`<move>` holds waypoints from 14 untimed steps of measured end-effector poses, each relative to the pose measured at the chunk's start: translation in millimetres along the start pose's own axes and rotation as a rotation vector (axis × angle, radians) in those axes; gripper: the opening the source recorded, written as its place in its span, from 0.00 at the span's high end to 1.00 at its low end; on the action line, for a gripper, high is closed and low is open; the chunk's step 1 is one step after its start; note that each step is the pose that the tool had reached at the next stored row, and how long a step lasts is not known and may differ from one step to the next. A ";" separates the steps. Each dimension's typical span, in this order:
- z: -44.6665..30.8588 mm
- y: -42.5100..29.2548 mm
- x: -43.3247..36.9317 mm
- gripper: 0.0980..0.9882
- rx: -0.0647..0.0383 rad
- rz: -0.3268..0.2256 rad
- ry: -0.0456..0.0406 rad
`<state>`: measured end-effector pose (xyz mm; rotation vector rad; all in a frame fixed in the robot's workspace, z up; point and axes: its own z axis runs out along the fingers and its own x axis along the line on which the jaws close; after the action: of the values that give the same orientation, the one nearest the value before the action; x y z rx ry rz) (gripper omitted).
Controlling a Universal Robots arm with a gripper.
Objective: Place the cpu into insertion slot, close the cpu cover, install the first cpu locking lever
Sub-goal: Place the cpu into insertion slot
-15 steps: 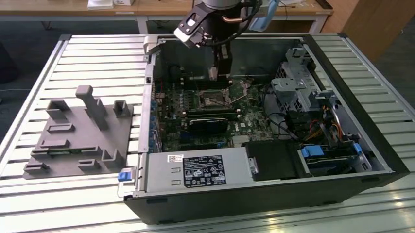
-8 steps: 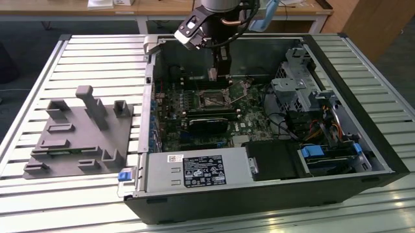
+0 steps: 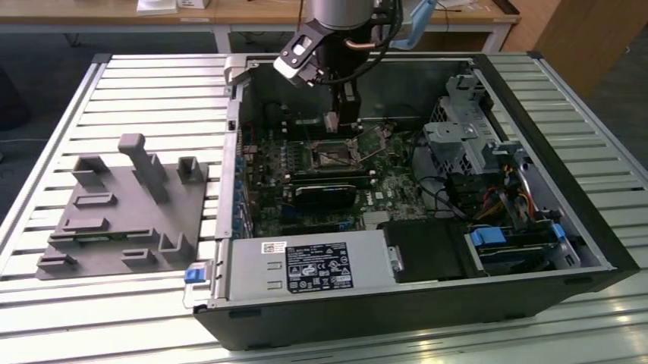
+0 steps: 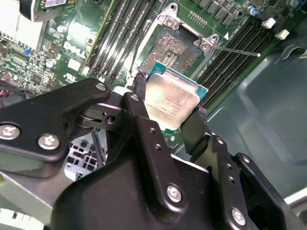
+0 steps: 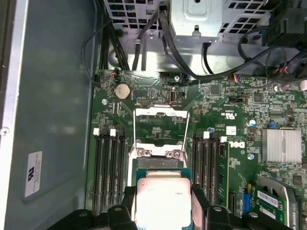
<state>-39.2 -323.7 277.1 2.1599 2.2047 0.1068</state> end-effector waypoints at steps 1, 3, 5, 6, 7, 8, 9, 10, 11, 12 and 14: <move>1.8 -0.1 0.2 0.50 0.000 0.000 0.0001; 5.3 -0.4 0.6 0.50 0.000 0.000 0.0001; 8.9 -0.7 0.9 0.50 0.000 0.000 0.0001; 10.6 -0.9 1.0 0.50 0.000 0.000 0.0001; 12.3 -1.0 1.0 0.50 0.000 0.000 0.0000; 13.8 -1.2 1.1 0.50 0.001 0.000 0.0000; 15.2 -1.3 1.3 0.50 0.001 0.000 0.0001; 16.4 -1.4 1.5 0.50 0.001 0.000 0.0001; 17.6 -1.5 1.6 0.50 0.001 0.000 0.0001; 19.0 -1.6 1.8 0.50 0.001 0.000 0.0001; 21.5 -1.8 2.0 0.50 0.001 0.000 0.0000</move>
<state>-39.1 -321.5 255.5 2.1605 2.2054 0.1054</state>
